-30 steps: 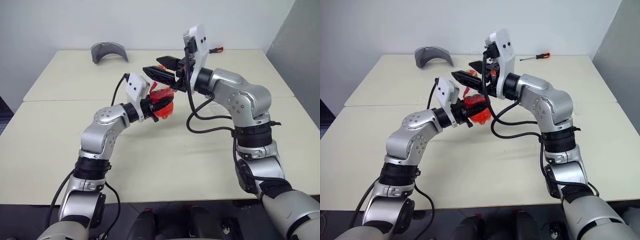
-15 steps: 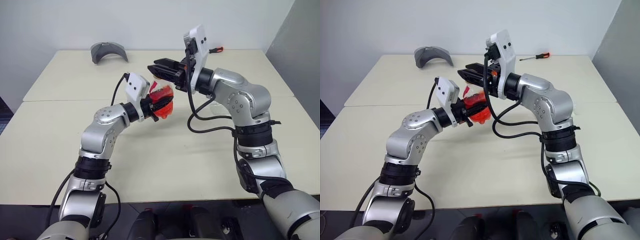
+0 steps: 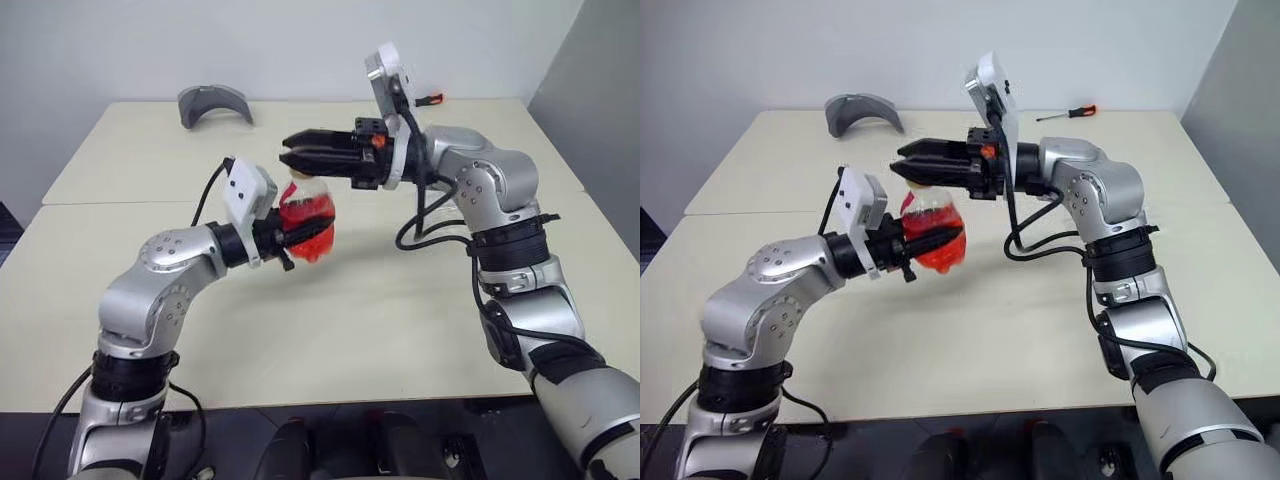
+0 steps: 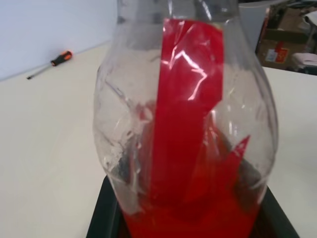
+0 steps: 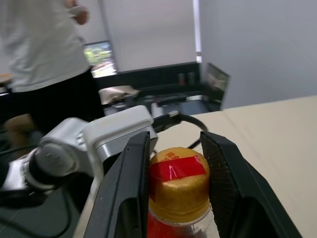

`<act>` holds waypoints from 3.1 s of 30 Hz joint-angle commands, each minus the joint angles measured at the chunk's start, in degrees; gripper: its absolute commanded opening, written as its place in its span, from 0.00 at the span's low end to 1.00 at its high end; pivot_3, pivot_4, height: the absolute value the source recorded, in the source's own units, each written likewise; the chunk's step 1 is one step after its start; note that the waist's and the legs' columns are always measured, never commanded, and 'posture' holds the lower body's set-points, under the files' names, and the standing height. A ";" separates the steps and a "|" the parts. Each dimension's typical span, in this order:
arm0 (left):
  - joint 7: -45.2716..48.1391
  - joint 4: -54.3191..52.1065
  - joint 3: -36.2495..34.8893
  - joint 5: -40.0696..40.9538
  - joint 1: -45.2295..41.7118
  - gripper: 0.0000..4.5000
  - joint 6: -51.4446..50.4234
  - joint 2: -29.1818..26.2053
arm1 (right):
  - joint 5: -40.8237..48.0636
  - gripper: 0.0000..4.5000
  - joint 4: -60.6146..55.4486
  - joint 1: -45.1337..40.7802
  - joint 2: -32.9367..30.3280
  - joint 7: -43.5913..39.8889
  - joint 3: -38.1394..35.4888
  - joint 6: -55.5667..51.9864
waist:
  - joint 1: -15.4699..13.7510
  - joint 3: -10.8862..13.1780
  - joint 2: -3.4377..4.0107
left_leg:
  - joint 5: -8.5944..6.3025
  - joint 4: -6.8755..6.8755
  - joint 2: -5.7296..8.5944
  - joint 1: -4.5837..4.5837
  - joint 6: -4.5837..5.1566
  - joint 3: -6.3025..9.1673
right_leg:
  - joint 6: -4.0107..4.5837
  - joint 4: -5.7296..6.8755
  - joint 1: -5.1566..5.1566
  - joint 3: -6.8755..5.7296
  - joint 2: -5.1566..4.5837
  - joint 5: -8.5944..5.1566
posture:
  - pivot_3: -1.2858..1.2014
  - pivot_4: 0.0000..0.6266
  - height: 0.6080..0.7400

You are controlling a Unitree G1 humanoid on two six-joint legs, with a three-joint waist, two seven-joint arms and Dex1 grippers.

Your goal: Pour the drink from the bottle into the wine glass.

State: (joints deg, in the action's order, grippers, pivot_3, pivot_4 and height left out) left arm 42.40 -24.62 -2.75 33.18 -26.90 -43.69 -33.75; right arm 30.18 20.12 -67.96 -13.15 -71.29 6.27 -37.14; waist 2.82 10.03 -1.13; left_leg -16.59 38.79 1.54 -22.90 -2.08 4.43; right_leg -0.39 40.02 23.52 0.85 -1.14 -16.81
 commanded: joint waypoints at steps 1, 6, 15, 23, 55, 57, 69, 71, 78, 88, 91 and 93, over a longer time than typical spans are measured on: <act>2.89 -8.14 1.75 5.18 -0.45 0.26 -1.38 -0.70 | -2.94 0.28 3.32 -3.56 2.73 -3.93 3.37 6.47 | -0.02 0.00 0.00 | 0.00 0.00 0.00 0.00 0.00 0.01 | 0.00 -0.01 0.00 -0.01 0.00 0.00 | 0.52 0.24 1.00; 1.64 -6.22 1.28 3.73 -0.80 0.26 -0.57 -0.66 | -4.18 0.28 5.88 -4.81 2.74 -4.68 2.06 7.96 | -0.08 0.00 0.00 | 0.02 0.00 0.00 0.00 -0.04 0.02 | 0.00 -0.01 0.00 -0.02 0.00 0.00 | 0.52 0.24 1.00; -0.40 -1.97 0.55 2.32 -2.82 0.26 -0.33 0.75 | -1.97 0.50 -1.92 -1.84 -2.56 1.57 -2.37 -0.08 | -0.81 0.00 0.00 | 0.03 0.02 0.00 -0.01 -0.05 0.01 | 0.00 -0.02 0.01 0.00 -0.01 0.00 | 0.52 0.24 1.00; 0.45 5.02 1.73 -0.74 -6.27 0.26 3.17 0.83 | 1.19 0.88 -14.22 2.84 -5.50 11.63 -6.02 -8.66 | -1.02 0.00 0.00 | 0.02 0.01 0.00 -0.01 -0.05 0.00 | 0.01 0.00 0.02 0.00 -0.01 0.00 | 0.52 0.24 1.00; 0.08 14.14 2.22 -5.89 -10.98 0.26 9.06 6.13 | -4.54 0.88 -16.58 5.74 -4.51 30.36 -5.97 -4.18 | -0.94 0.00 0.00 | 0.03 0.02 0.01 -0.02 -0.05 -0.02 | 0.01 0.01 0.03 0.00 0.00 0.00 | 0.52 0.24 1.00; 0.08 13.79 1.98 -5.70 -10.81 0.26 8.82 5.89 | -4.52 0.88 -17.62 6.97 -7.12 29.12 -6.11 -4.66 | -0.95 0.00 0.00 | 0.03 0.02 0.01 -0.02 -0.05 -0.02 | 0.00 0.00 0.03 0.01 0.00 0.00 | 0.52 0.24 1.00; -0.03 14.96 2.15 -5.98 -12.08 0.25 9.22 6.15 | 0.09 0.88 -21.86 9.36 -11.08 26.48 -6.66 -8.24 | -0.58 0.00 -0.01 | 0.02 0.00 -0.04 -0.01 -0.03 -0.05 | 0.00 0.01 0.01 0.02 0.03 0.00 | 0.52 0.24 1.00; -0.01 15.26 2.26 -6.07 -12.41 0.25 9.28 6.29 | 0.80 0.88 -22.48 8.99 -9.09 27.34 -6.23 -8.66 | -0.62 0.00 -0.01 | 0.02 0.00 -0.04 -0.02 -0.03 -0.05 | 0.01 0.01 0.01 0.01 0.03 0.00 | 0.52 0.24 1.00; 0.27 15.98 2.44 -6.32 -12.86 0.25 9.46 6.41 | 0.40 0.88 -19.56 6.32 -1.69 31.02 -5.77 -6.42 | -0.85 0.00 -0.01 | 0.03 0.02 -0.03 -0.01 -0.05 -0.04 | 0.00 0.00 0.01 0.01 0.02 0.00 | 0.52 0.24 1.00; -0.13 15.32 2.08 -6.18 -12.43 0.25 9.12 6.24 | -1.83 0.88 -14.30 3.86 -0.06 32.26 -5.62 -1.87 | -0.90 0.00 -0.01 | 0.03 0.02 -0.01 -0.01 -0.05 -0.04 | 0.01 0.00 0.02 0.02 0.01 0.00 | 0.52 0.24 1.00; -0.40 15.39 1.90 -6.18 -12.48 0.25 9.06 6.21 | -2.93 0.88 -14.46 4.87 -1.99 31.35 -5.38 -1.30 | -0.90 0.00 -0.01 | 0.03 0.02 -0.01 -0.01 -0.05 -0.04 | 0.01 0.00 0.02 0.01 0.01 0.00 | 0.52 0.24 1.00; -0.53 15.53 1.87 -6.20 -12.67 0.25 9.05 6.24 | -3.14 0.88 -14.77 5.44 -3.49 30.62 -5.50 -1.44 | -0.91 0.00 -0.01 | 0.03 0.02 -0.01 -0.01 -0.05 -0.04 | 0.01 0.00 0.02 0.01 0.01 0.00 | 0.52 0.24 1.00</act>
State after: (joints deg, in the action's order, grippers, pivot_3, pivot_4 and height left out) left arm 41.78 -7.03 0.60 26.40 -38.12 -35.85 -27.30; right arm 28.22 6.33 -62.28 -14.83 -40.93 2.38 -39.55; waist 1.91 10.03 -1.13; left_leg -16.56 38.82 1.53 -22.92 -2.13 4.39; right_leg -0.38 40.03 23.53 0.87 -1.13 -16.81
